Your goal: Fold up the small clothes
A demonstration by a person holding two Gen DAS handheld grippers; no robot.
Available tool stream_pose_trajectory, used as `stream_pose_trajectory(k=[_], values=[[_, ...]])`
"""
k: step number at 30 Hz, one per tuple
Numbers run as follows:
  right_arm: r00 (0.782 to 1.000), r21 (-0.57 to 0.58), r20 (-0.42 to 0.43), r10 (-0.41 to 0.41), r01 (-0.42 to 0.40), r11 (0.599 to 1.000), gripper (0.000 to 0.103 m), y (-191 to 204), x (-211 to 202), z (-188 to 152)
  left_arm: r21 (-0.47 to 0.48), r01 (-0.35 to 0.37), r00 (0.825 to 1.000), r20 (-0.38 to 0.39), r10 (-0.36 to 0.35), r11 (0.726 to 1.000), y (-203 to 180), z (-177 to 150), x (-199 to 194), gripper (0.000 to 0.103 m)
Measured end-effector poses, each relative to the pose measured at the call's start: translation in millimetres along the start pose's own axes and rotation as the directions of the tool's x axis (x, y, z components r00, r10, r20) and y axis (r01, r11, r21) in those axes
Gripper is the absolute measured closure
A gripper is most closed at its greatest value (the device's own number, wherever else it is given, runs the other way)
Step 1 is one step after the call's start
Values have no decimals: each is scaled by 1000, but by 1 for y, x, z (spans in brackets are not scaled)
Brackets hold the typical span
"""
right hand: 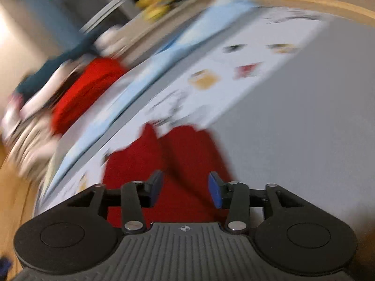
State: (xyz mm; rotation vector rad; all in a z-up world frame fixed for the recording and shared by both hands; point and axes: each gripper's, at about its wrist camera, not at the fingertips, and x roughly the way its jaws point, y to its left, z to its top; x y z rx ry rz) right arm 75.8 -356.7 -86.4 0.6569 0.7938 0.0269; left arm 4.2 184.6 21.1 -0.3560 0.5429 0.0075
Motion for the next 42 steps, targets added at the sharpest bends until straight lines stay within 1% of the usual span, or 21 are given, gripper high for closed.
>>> stream_pose_trajectory(k=[3,7,9,10,11,12,13,16,18,20,23,25,26,27,29,30,31,33,36,41,42], values=[[995,-157,-99,-3,-13,988,47,15,31,8,4,-7,1000,-9,7,1000,0,-1,2,56],[971,-184,-231,-64,20,983,45,11,71,-2,12,-10,1000,-14,10,1000,-2,-2,3,55],[973,-193,-226,-52,8,981,45,23,82,1,14,-9,1000,-13,9,1000,-3,-2,3,55],[973,-214,-224,-56,7,977,52,26,83,0,13,-8,1000,-12,8,1000,-3,-3,4,55],[972,-236,-223,-69,14,972,60,27,85,-1,11,-6,1000,-13,7,1000,-3,-3,4,55],[972,-249,-222,-70,13,968,79,29,85,-2,10,-5,1000,-14,5,1000,-3,-2,5,55],[975,-248,-217,-44,-11,969,83,30,82,-1,9,-3,1000,-16,3,1000,-3,-2,6,55],[992,-253,-118,41,-70,965,89,38,44,-3,16,6,1000,-20,-6,1000,-4,-2,7,54],[991,-203,-41,125,-131,970,92,35,15,1,20,13,1000,-22,-13,1000,-3,-1,10,54],[990,-173,-28,139,-141,975,93,27,-1,-1,21,16,1000,-27,-15,1000,-5,-1,12,54],[990,-192,-139,-18,-9,981,97,7,9,-7,28,18,999,-37,-17,999,-8,-1,17,54],[948,-186,-285,-140,88,979,103,-12,36,-15,33,15,999,-49,-13,999,-11,-2,21,54],[929,-199,-318,-187,127,972,103,-17,44,-18,38,11,998,-57,-9,999,-13,-2,23,54],[924,-216,-320,-208,143,966,103,-19,47,-18,44,8,998,-62,-5,999,-15,-3,24,54],[943,-200,-281,-180,126,972,101,-16,43,-11,65,5,998,-70,0,998,-21,-6,26,54],[958,-177,-241,-155,113,978,92,-14,38,-7,76,3,997,-72,2,997,-24,-7,27,54],[973,-157,-194,-124,94,983,73,-11,32,-1,88,1,997,-75,6,996,-26,-8,28,53],[991,-139,-113,-71,55,989,48,-4,26,6,100,-4,996,-87,13,995,-30,-10,31,52],[993,-139,-108,-38,23,990,47,3,37,10,120,-21,992,-124,36,993,-36,-12,41,49],[985,-136,-170,-11,-12,991,50,11,67,11,273,-8,972,-225,72,962,-69,-24,73,48],[981,-145,-191,-10,-18,989,76,11,73,9,298,2,970,-234,72,955,-79,-28,80,48]])
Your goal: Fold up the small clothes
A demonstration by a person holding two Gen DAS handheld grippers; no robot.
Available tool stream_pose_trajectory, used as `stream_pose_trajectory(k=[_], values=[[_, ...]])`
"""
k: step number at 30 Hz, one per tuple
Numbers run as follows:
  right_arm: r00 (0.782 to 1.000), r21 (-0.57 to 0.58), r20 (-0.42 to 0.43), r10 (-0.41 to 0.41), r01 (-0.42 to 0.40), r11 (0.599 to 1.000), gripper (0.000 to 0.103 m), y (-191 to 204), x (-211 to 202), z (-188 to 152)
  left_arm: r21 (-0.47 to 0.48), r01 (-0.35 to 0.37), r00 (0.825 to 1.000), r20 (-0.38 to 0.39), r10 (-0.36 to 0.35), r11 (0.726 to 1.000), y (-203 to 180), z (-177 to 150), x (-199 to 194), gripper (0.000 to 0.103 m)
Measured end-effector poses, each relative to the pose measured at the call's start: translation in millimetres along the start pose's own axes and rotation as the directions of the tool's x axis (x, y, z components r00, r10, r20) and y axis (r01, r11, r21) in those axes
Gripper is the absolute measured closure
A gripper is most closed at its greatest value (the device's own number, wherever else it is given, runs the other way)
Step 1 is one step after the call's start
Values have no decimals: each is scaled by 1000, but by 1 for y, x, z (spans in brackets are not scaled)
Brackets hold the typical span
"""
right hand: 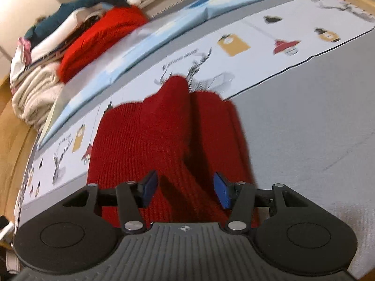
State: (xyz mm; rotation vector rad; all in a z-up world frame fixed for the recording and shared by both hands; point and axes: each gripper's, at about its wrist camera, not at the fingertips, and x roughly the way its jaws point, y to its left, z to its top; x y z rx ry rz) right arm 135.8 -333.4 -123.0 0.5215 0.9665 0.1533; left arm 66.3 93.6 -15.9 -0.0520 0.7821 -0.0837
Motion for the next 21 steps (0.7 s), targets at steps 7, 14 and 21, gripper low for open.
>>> stream_pose_trajectory(k=[7,14,21], values=[[999,36,32,-35,34,999,90,-6,-34,-16,-4,142,987,-74,-142,990,-78,9,61,38],[996,101,-79,-42,50,994,63,-30,-22,-15,-226,210,943,-210,-258,951,-105,32,153,24],[999,264,1,-53,51,963,45,-53,-19,3,-460,235,891,-251,-379,856,-76,32,219,15]])
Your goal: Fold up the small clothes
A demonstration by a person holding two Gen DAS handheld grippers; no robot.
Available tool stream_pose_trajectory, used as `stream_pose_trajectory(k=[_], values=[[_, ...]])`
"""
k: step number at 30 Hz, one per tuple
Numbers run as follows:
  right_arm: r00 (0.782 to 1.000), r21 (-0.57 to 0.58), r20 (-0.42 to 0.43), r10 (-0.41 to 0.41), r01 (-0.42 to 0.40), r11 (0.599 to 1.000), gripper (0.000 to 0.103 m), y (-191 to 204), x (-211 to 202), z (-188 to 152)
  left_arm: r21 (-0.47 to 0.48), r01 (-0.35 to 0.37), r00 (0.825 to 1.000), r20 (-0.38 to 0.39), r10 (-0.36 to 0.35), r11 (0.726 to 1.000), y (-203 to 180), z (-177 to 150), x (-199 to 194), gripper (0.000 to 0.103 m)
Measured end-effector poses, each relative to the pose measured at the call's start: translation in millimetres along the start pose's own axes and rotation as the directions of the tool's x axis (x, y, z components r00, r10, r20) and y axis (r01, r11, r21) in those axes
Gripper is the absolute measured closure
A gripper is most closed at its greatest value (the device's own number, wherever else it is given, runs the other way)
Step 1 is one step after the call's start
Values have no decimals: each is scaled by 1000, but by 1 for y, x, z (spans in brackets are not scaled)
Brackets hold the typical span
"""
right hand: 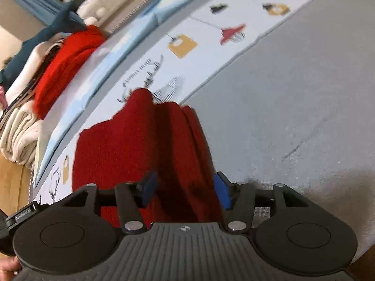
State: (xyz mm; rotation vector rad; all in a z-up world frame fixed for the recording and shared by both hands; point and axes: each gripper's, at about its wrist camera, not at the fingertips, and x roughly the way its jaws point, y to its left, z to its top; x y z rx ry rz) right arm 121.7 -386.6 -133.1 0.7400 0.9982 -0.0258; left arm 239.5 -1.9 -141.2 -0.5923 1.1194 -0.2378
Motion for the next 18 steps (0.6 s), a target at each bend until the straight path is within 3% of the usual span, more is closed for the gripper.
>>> stream_pose_trajectory(k=[5,8,11,12,15,18], values=[[991,73,-115,-74,83,994,43,-14,38,5,-55,107,992,-57,-110,993,10,6,31,13],[986,103,-155,-66,82,991,44,-17,54,3,-71,121,990,-59,-126,990,10,7,46,9],[988,69,-153,-35,46,997,65,-4,60,2,-78,130,990,-49,-135,988,12,7,53,10],[989,49,-146,-38,45,998,74,2,60,1,-72,131,990,-43,-135,989,11,8,52,15],[992,25,-105,-66,69,997,80,15,60,0,-15,121,992,-20,-121,993,4,11,36,37],[997,-6,-61,-54,54,999,82,34,58,-5,73,84,996,8,-85,994,2,20,6,41]])
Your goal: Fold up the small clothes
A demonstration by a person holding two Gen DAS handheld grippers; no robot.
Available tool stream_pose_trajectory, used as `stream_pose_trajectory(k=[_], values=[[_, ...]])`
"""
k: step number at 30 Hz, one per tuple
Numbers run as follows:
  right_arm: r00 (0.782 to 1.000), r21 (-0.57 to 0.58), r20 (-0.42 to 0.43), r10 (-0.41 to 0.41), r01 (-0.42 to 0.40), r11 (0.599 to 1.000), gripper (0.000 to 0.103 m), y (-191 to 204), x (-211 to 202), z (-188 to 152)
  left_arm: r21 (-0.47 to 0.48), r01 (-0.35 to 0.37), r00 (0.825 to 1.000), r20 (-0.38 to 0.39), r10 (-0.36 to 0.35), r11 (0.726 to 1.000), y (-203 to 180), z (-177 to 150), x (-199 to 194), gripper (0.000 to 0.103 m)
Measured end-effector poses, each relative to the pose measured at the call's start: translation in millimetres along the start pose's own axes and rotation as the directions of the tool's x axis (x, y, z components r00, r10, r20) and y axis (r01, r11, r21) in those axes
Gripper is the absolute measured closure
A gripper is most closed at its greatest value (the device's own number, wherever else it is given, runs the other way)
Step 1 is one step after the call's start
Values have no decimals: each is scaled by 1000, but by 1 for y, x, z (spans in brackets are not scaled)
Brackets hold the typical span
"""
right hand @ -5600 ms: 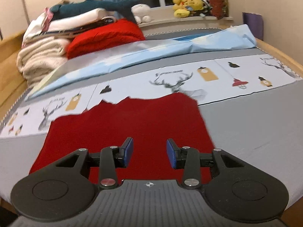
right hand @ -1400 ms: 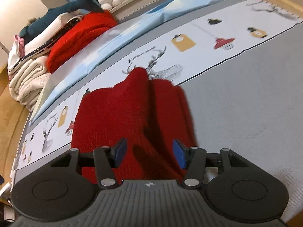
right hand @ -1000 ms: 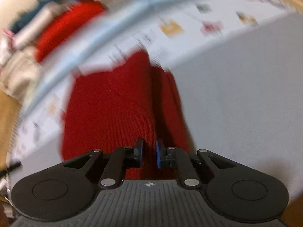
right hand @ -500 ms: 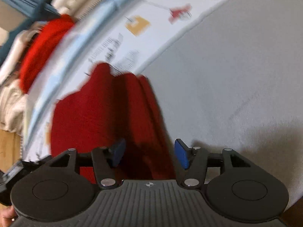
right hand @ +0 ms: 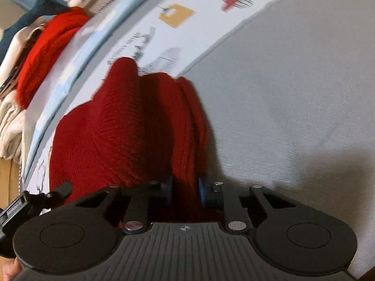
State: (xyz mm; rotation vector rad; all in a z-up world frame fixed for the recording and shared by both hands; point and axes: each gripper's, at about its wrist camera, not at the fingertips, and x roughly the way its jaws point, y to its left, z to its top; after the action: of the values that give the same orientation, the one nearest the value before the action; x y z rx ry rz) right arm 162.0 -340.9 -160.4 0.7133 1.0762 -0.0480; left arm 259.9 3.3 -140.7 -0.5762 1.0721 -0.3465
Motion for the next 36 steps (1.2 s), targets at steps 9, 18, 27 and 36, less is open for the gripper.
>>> stream_pose_trajectory(k=[9,18,27,36], values=[[979,-176,-17,202,-202,964,83,91,11,-32,128,-169,982,111,155,977,50,33,-112,35],[992,-172,27,123,-117,978,74,119,13,-52,141,-343,923,232,306,929,68,12,-178,30],[939,-226,-44,340,-341,913,40,158,17,-73,56,-363,911,230,341,930,87,-40,-187,38],[923,-247,-30,385,-379,892,78,177,33,-83,121,-339,897,341,282,933,74,-41,-194,34]])
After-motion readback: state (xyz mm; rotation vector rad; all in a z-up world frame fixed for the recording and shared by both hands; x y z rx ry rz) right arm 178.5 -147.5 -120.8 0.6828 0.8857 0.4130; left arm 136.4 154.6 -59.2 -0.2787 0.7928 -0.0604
